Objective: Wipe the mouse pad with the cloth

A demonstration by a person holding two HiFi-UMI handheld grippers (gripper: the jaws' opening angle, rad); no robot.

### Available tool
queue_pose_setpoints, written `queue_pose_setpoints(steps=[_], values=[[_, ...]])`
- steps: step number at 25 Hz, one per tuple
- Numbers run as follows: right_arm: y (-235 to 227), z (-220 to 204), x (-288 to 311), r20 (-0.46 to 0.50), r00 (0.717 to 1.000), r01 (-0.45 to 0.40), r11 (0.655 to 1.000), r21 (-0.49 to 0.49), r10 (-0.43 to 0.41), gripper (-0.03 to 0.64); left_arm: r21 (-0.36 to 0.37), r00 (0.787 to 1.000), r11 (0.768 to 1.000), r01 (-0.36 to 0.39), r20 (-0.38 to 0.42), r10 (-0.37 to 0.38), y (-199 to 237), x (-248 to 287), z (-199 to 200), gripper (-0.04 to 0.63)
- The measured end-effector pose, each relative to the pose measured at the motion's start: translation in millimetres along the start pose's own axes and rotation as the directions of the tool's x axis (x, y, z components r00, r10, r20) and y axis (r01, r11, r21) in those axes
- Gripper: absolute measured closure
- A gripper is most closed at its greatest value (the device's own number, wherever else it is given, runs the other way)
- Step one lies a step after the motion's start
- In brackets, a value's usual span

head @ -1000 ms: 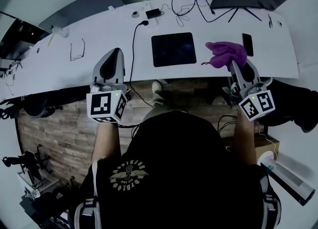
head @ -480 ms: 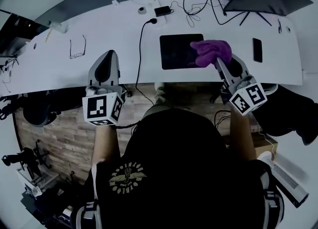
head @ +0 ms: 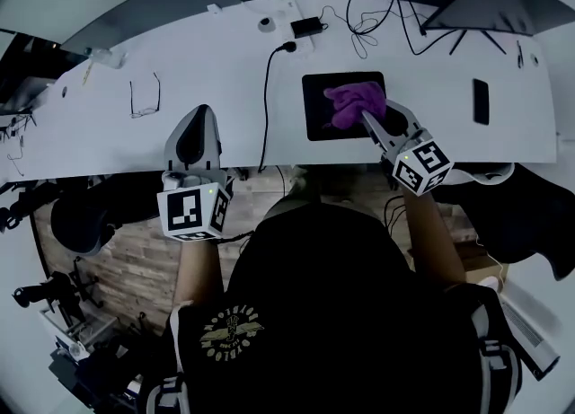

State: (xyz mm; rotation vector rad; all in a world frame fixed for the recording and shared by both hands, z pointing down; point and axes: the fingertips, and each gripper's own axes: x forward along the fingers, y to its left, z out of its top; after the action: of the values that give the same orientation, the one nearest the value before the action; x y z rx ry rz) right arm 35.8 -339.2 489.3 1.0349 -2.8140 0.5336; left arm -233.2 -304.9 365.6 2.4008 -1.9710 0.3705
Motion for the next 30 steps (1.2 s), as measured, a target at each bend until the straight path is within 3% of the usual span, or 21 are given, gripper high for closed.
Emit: queue_pose_setpoints(steps=[6,16,23,27,30], values=[[-5.2,-40.4,48.8,-0.102,0.994,-0.033,0.999,0.022,0.036,0.535,-0.029,0.999,0.999,0.046,-0.019,-0.047,-4.7,8.0,-13.1,0.594],[-22.8,-122.4,145.5,-0.262,0.962,-0.055,0.996,0.074,0.072,0.535,-0.041,0.996,0.998,0.046,-0.070,-0.049,10.4,24.1,-34.3,0.594],[-52.0,-190.8,174.1,-0.438,0.899,0.040,0.998,0.056,-0.011,0.535,-0.055,0.991,0.996,0.069,-0.111,-0.075,0.1,28.5,-51.2,0.594],[-78.2,-217.4,155.0,-0.502,0.857,0.167,0.985,0.052,-0.119,0.534,-0.044,0.985,0.994,0.104,-0.131,-0.109,-14.4,28.0,-54.8,0.594],[-100.9,-222.9,135.1,-0.509,0.841,0.246,0.968,0.057,-0.183,0.534,-0.033,0.983,0.991,0.130,-0.126,-0.133,-26.4,31.9,-53.5,0.594]])
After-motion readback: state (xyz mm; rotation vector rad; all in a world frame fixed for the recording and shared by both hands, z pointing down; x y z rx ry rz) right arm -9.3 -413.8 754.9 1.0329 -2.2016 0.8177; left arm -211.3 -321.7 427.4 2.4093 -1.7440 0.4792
